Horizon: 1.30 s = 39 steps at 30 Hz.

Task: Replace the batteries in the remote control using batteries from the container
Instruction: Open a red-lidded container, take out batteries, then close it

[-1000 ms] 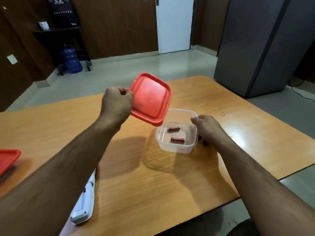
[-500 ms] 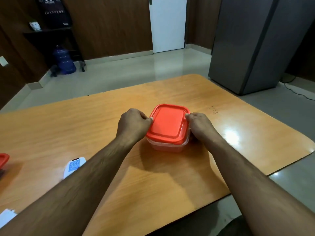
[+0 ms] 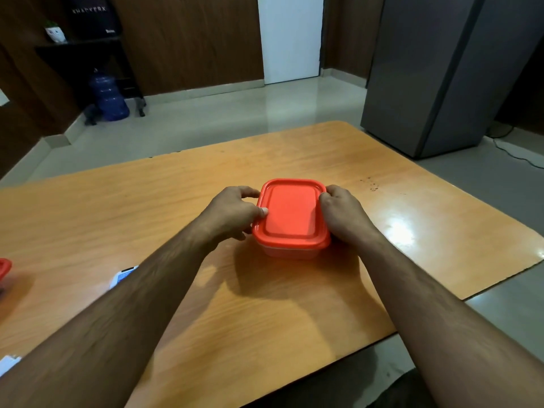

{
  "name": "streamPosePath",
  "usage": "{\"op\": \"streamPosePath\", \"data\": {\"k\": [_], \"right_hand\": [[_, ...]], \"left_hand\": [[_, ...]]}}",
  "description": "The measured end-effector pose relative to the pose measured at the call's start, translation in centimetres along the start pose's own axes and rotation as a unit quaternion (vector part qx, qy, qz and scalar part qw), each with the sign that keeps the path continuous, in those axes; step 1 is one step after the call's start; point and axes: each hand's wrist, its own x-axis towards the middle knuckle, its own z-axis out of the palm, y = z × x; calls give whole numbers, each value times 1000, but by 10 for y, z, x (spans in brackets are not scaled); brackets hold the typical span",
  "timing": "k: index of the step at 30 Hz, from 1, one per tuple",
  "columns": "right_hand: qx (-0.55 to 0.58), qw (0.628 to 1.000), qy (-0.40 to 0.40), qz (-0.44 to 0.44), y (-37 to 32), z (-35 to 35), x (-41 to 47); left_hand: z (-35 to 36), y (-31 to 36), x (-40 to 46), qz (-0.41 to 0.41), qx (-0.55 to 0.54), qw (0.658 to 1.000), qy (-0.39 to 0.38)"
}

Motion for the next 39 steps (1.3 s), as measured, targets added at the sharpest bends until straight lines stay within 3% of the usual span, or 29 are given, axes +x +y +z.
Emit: {"op": "streamPosePath", "data": {"k": [5,12,19,22,26,30,35,39], "right_hand": [[-31,999,4,-7,-2,2,-2],[-58,998,9,-16,-3,9,-4],[12,997,11,-72,-7,13,-7],[124,990,-12,-62,-10,10,-6],[334,941,-58,-2,-17,13,-9],[407,913,-2,7,-23,18,-11],[387,922,20,-3,-30,24,-14],[319,944,-85,20,-28,6,-13]], "left_hand": [[-3,3,7,-44,-97,993,-52],[18,14,34,-57,-103,993,17],[21,13,40,1,-188,981,48],[18,12,37,47,-182,981,43],[19,12,31,106,-183,976,49],[19,11,28,137,-174,973,70],[12,11,29,165,-159,970,80],[8,16,35,129,-198,965,114]]}}
